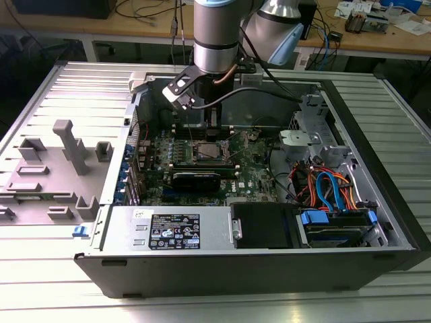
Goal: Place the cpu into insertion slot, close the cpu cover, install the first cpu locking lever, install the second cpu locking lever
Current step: 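Close the cpu cover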
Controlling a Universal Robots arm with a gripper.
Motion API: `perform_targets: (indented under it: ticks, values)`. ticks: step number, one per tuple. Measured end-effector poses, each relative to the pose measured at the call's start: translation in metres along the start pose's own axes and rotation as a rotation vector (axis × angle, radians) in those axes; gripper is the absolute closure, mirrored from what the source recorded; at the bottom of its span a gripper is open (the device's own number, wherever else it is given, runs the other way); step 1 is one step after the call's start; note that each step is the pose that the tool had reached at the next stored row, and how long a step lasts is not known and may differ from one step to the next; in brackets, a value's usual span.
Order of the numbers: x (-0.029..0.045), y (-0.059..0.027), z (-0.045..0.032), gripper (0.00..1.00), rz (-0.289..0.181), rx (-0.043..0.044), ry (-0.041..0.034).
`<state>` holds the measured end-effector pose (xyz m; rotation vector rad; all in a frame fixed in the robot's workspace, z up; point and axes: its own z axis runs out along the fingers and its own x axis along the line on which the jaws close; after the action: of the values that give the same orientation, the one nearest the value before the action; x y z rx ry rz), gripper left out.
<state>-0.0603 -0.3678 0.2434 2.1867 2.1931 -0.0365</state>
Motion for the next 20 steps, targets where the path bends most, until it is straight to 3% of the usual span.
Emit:
perform_targets:
  ticks: [20]
  values:
    - [-0.0002,0.0001,-0.0045,0.89,0.0,0.0001,0.0005]
